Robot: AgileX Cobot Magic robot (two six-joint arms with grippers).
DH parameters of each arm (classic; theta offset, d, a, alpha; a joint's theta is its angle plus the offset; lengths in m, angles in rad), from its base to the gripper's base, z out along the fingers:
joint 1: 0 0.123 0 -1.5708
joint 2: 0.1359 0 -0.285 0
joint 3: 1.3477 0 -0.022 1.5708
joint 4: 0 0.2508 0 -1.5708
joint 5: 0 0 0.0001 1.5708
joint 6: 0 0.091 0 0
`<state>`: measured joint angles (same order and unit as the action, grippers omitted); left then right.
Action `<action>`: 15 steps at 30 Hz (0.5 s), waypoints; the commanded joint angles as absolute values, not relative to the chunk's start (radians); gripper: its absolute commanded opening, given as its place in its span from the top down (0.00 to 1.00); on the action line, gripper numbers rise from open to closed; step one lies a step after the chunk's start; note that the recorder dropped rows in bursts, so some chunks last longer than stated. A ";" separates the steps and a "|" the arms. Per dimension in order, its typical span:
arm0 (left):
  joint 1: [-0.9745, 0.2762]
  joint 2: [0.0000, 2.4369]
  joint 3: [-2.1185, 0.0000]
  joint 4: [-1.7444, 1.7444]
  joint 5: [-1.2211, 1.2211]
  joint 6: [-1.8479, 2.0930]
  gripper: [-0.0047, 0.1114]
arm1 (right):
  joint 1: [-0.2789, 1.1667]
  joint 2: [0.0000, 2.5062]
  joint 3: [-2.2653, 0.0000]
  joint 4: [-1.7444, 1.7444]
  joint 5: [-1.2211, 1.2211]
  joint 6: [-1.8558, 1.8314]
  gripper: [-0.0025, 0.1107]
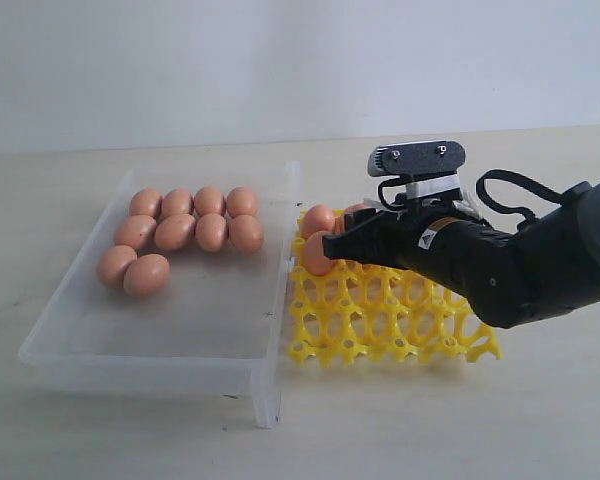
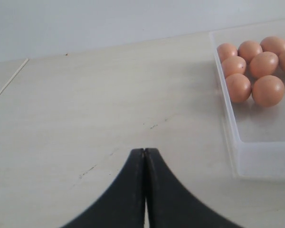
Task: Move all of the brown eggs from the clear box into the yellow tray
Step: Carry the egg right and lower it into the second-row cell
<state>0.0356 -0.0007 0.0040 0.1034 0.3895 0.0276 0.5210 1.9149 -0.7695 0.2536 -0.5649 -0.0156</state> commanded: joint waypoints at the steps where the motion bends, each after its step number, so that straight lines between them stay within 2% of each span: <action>1: 0.030 0.000 0.000 0.101 0.380 0.023 0.96 | 0.513 1.918 -0.775 0.244 -0.598 -0.025 0.60; 5: 0.030 0.000 0.000 0.101 0.380 0.023 0.96 | 0.513 1.918 -0.790 0.244 -0.586 -0.025 0.48; 15: 0.030 0.000 0.000 0.101 0.380 0.023 0.96 | 0.513 1.918 -0.819 0.244 -0.562 -0.025 0.48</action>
